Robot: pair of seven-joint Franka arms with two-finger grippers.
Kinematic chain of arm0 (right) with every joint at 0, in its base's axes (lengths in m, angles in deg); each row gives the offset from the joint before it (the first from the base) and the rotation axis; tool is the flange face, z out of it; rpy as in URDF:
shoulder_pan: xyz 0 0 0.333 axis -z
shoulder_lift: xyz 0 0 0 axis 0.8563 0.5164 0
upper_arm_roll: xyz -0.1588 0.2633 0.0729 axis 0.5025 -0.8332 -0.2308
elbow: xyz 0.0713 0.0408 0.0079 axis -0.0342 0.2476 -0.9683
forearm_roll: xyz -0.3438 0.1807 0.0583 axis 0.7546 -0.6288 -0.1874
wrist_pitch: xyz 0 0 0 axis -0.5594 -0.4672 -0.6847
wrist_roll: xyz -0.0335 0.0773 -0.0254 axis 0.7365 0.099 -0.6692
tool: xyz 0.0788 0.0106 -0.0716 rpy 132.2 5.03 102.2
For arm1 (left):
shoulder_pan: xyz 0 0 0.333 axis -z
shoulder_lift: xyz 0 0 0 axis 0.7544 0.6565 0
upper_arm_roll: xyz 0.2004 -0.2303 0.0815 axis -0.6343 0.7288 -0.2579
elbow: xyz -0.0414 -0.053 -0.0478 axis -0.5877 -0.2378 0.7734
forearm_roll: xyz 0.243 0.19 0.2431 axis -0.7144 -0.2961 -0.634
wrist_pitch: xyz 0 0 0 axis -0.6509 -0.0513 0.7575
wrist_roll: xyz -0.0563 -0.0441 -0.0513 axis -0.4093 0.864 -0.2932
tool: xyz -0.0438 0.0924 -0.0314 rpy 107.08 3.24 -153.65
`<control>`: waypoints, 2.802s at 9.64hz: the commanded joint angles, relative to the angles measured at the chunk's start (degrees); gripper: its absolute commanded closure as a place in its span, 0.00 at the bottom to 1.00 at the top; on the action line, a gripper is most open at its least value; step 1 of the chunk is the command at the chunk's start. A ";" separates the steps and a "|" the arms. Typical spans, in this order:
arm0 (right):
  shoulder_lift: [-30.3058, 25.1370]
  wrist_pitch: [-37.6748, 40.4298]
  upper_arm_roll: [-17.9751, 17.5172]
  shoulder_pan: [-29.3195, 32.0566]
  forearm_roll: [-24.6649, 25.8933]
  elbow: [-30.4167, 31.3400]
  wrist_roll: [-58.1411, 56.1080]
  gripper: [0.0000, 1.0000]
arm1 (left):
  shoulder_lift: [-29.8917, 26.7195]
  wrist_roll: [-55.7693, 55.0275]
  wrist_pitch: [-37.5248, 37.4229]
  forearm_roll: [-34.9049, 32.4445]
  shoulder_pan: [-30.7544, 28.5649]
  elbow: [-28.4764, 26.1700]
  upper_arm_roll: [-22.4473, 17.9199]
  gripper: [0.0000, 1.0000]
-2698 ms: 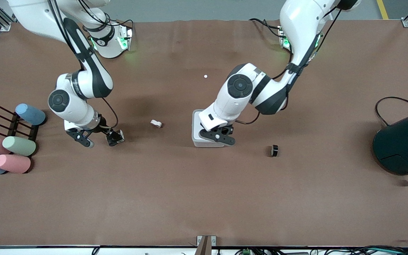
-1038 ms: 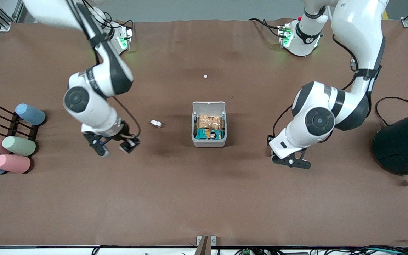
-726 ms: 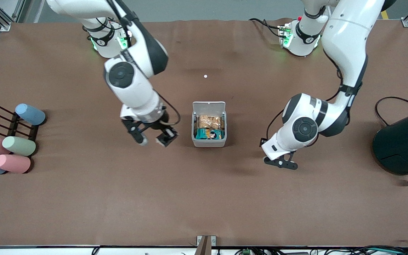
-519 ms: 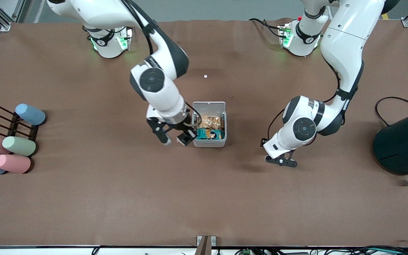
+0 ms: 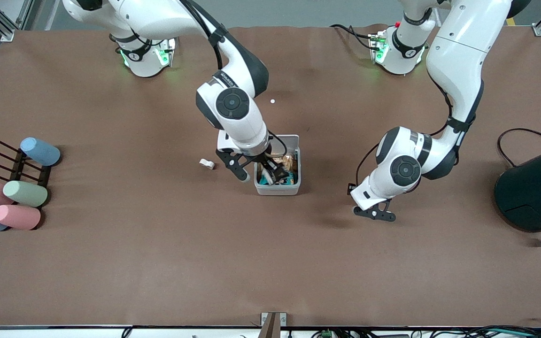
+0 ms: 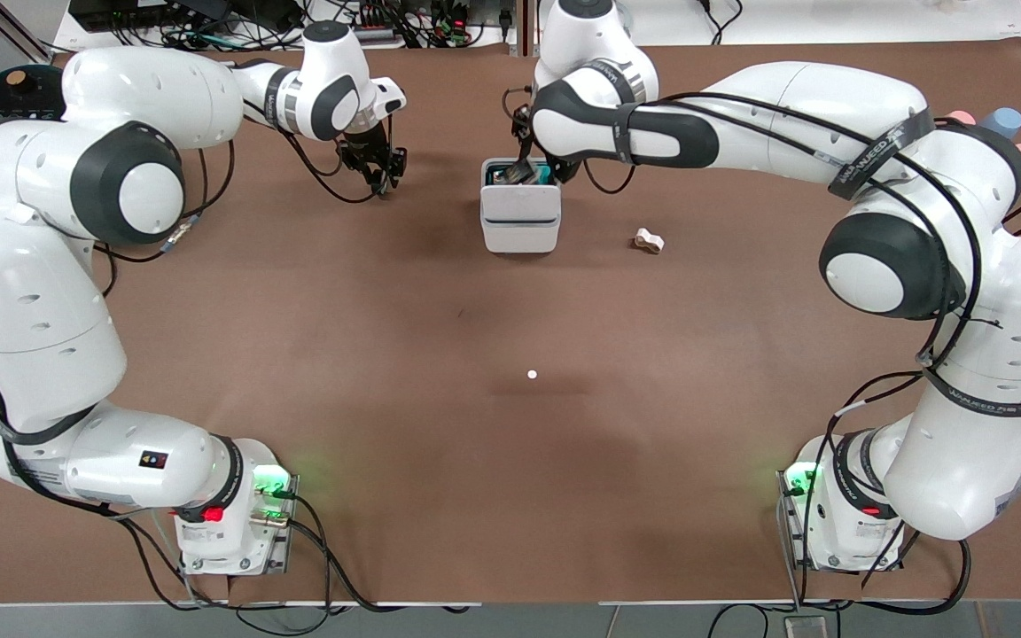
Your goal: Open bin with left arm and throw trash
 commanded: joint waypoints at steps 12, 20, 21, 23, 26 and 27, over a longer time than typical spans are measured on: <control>-5.44 3.53 0.70 10.08 -0.51 25.63 4.36 0.00 | -0.77 -20.27 -1.93 18.59 5.00 13.47 11.53 1.00; -2.46 -3.24 3.51 9.63 0.37 25.73 6.22 0.57 | 0.29 -24.77 3.71 18.24 6.60 8.45 11.53 0.70; -1.76 -3.93 3.60 9.72 0.28 25.73 6.22 0.88 | -0.06 -24.16 3.53 17.98 6.25 8.19 11.44 0.01; -1.92 -4.56 3.60 10.33 0.28 25.47 6.22 1.00 | -0.85 -23.81 3.09 17.80 5.55 8.46 11.27 0.00; -4.11 -3.94 3.69 10.51 0.11 21.97 6.39 1.00 | -3.22 -24.59 0.56 17.89 5.72 8.72 11.00 0.00; -5.25 -4.03 3.60 10.42 -0.16 19.43 6.39 1.00 | -3.92 -25.21 0.10 17.80 5.72 8.72 11.00 0.00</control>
